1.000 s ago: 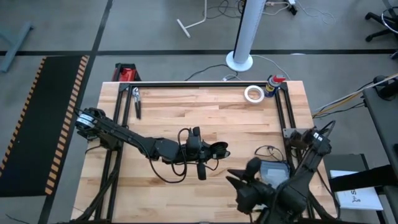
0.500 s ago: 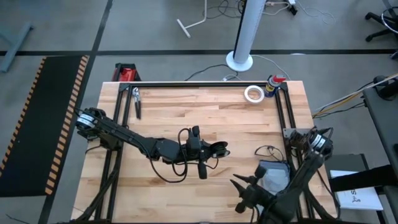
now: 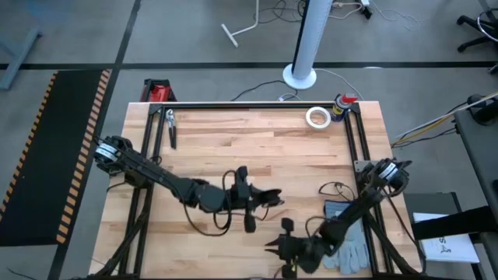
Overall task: Coil cords
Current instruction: Coil the black wire into the spool
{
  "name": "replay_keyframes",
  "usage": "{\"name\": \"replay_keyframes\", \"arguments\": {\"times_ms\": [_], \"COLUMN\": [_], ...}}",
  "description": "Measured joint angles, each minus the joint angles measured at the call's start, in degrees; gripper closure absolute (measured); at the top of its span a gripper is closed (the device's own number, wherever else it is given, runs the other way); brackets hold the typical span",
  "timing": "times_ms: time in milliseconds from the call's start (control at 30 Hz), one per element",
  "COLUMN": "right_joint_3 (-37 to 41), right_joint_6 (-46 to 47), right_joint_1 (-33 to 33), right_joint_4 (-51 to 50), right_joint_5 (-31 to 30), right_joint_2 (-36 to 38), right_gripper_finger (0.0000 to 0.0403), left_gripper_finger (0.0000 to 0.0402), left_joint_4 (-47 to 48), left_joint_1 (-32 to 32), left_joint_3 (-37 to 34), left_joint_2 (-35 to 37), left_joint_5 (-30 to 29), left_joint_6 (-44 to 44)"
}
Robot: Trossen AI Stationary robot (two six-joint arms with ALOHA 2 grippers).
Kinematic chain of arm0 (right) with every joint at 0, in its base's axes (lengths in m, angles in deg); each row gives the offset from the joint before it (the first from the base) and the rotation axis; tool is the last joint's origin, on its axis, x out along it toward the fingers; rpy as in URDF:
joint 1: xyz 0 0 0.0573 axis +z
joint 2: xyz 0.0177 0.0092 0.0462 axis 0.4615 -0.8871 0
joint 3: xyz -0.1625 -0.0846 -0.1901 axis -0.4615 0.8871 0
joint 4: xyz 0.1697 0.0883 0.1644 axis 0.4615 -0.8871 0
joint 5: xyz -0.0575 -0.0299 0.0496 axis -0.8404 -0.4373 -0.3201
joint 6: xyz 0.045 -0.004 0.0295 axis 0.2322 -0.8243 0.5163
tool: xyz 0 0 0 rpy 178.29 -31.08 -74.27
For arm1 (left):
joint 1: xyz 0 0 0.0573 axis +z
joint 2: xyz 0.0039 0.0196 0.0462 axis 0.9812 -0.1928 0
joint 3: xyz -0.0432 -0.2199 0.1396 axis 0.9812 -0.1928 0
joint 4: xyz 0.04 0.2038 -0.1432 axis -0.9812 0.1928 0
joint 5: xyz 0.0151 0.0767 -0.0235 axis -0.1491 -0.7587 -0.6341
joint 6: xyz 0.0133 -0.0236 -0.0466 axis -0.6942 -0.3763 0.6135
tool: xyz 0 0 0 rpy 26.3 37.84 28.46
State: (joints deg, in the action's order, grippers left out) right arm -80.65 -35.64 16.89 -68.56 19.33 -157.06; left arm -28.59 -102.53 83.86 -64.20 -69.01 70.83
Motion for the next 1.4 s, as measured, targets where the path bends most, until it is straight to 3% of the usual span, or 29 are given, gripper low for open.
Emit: {"name": "replay_keyframes", "arguments": {"times_ms": [100, 200, 333, 500, 600, 667, 900, 1100, 1400], "right_joint_3": [4.52, 8.79, 13.19, 17.41, 17.52, 15.92, 8.14, 6.43, 4.14], "right_joint_6": [-1.83, -5.21, -15.01, -18.23, -14.0, -12.04, -11.22, -5.39, -4.47], "right_joint_1": [-1.32, -1.36, -1.38, -3.84, -6.79, -8.18, -10.39, -11.42, -12.08], "right_joint_4": [11.12, 21.45, 43.46, 66.25, 74.0, 76.46, 75.71, 68.52, 67.85], "right_joint_5": [4.46, 4.55, 4.65, 5.9, 14.64, 18.26, 18.23, 18.14, 20.09], "right_joint_2": [0.0, 0.0, 0.01, 0.02, 0.04, 0.03, 0.07, -0.01, 0.0], "right_gripper_finger": [0.0356, 0.0359, 0.0354, 0.0338, 0.0328, 0.0322, 0.0295, 0.0273, 0.0246], "left_gripper_finger": [0.0401, 0.0401, 0.0401, 0.0401, 0.0401, 0.0401, 0.0401, 0.0401, 0.0401], "left_joint_4": [-0.69, -1.04, -4.35, -17.45, -27.75, -32.11, -35.01, -37.74, -37.61], "left_joint_1": [-2.9, -5.98, -9.85, -14.43, -16.4, -16.97, -16.5, -16.55, -15.99], "left_joint_3": [-1.62, -2.92, -4.59, -8.27, -10.38, -11.22, -11.31, -10.37, -8.57], "left_joint_2": [0.02, 0.02, 0.0, -0.04, -0.04, -0.06, -0.33, -0.33, -0.37], "left_joint_5": [-4.96, -9.8, -16.48, -22.67, -23.26, -23.03, -20.57, -17.46, -16.34], "left_joint_6": [0.0, 0.07, -1.54, -11.53, -19.41, -23.55, -28.76, -32.74, -35.74]}}
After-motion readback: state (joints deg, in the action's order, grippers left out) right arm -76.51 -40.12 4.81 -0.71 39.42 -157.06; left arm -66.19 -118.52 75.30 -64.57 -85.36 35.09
